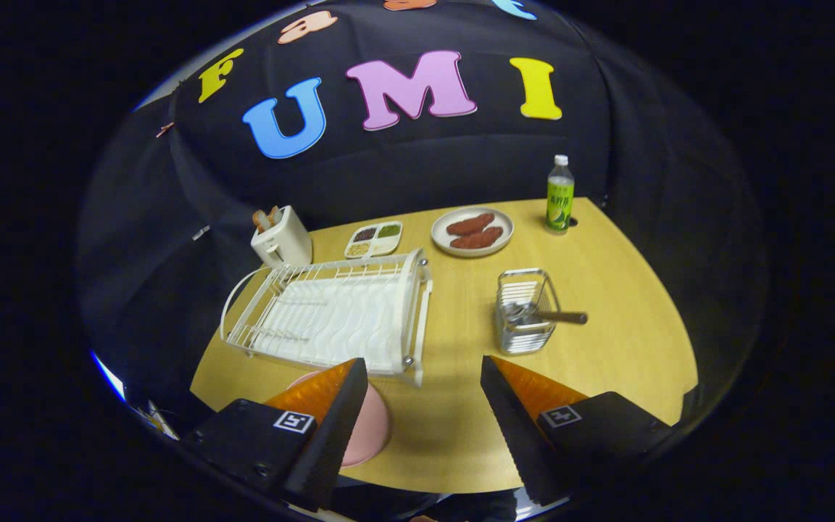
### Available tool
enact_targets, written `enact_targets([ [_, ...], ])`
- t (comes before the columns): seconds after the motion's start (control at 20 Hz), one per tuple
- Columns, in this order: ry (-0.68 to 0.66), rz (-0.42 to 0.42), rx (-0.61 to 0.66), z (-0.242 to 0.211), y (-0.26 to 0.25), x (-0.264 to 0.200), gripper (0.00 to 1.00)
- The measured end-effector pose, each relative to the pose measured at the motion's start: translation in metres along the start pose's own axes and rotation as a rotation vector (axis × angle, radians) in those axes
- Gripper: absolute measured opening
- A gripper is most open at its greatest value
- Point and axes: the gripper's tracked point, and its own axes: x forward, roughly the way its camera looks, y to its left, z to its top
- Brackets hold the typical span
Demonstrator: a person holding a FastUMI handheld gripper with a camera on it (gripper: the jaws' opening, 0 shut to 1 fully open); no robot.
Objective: Take the plate from the dish rack, then take the spoon from the basket and place it into the plate.
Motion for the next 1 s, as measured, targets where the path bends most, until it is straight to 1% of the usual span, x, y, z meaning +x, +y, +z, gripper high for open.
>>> enact_targets([
  [0.1,-0.035,-0.066,-0.046,0.021,-0.033,0.002,0.98],
  [0.25,-0.005,-0.125,-0.08,0.025,-0.074,0.019,0.98],
  [0.4,0.059,-0.162,-0.116,0.008,-0.108,0.047,0.98],
  [0.5,0.109,-0.159,-0.119,-0.009,-0.119,0.062,0.95],
  [0.6,0.145,-0.151,-0.12,-0.022,-0.125,0.075,0.86],
  [0.65,0.155,-0.142,-0.116,-0.026,-0.125,0.08,0.77],
  [0.7,0.155,-0.131,-0.11,-0.027,-0.125,0.084,0.71],
  [0.75,0.156,-0.124,-0.108,-0.029,-0.126,0.088,0.58],
  [0.8,0.159,-0.116,-0.106,-0.03,-0.127,0.092,0.53],
  [0.95,0.173,-0.087,-0.101,-0.031,-0.126,0.1,0.29],
  [1.0,0.178,-0.052,-0.087,-0.033,-0.12,0.103,0.22],
])
